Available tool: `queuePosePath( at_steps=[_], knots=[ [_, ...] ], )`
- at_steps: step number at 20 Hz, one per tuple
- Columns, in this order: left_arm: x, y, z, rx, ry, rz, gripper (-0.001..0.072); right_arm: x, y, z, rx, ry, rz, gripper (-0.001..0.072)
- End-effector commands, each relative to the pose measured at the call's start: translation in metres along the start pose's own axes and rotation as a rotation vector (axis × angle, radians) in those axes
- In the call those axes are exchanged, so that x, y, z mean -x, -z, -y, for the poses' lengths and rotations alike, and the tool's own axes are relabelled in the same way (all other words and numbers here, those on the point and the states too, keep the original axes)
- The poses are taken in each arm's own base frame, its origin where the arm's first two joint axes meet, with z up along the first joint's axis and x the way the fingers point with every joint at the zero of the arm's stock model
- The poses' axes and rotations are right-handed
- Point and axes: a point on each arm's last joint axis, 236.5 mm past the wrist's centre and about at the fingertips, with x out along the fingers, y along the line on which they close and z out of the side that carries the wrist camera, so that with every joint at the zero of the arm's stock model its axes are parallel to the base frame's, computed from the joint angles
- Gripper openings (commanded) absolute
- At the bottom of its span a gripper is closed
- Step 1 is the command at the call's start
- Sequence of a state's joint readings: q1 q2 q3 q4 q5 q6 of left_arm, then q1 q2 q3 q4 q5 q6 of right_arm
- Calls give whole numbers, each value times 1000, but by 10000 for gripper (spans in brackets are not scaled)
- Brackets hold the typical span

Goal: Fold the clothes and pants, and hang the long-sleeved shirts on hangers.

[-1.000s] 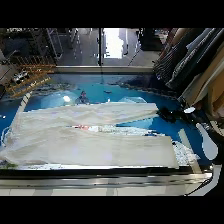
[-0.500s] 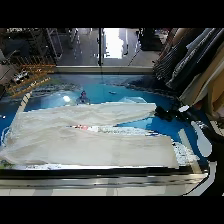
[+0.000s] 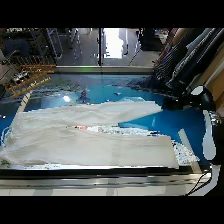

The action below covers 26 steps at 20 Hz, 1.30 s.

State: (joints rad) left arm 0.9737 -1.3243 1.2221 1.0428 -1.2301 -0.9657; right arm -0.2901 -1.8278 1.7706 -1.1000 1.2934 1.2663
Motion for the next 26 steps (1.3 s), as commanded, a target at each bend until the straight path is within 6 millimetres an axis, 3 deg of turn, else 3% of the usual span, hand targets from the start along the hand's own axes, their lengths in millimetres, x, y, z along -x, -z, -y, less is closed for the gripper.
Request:
queuePosePath(
  at_steps=[1,3,5,8,9,10,12,15,18,19,22,26],
  knots=[
    [0,13,-3,2,-14,-54,703,-10,89,26,-31,61,-317,23],
    [2,31,-16,60,-71,-131,703,-17,108,42,-70,102,-362,25],
    [8,53,-37,147,-173,-212,704,-16,118,52,-144,118,-380,228],
    [11,86,-63,272,-305,-306,702,-4,143,66,-245,137,-376,198],
    [7,101,-67,297,-327,-340,702,1,159,67,-280,134,-367,218],
    [1,112,-66,321,-325,-361,702,8,179,65,-320,121,-360,300],
    [-17,128,-55,353,-274,-366,702,22,215,57,-388,88,-327,389],
    [-36,129,-49,388,-237,-300,702,52,265,53,-534,56,-250,428],
    [-49,106,-46,433,-199,-177,702,76,309,52,-696,26,-232,445],
    [-51,97,-45,446,-189,-138,702,78,319,50,-736,6,-232,506],
    [-54,91,-47,454,-184,-112,702,67,332,40,-761,-84,-211,521],
    [-62,100,-46,455,-168,-158,702,55,332,52,-733,-48,-163,521]
  ],
)
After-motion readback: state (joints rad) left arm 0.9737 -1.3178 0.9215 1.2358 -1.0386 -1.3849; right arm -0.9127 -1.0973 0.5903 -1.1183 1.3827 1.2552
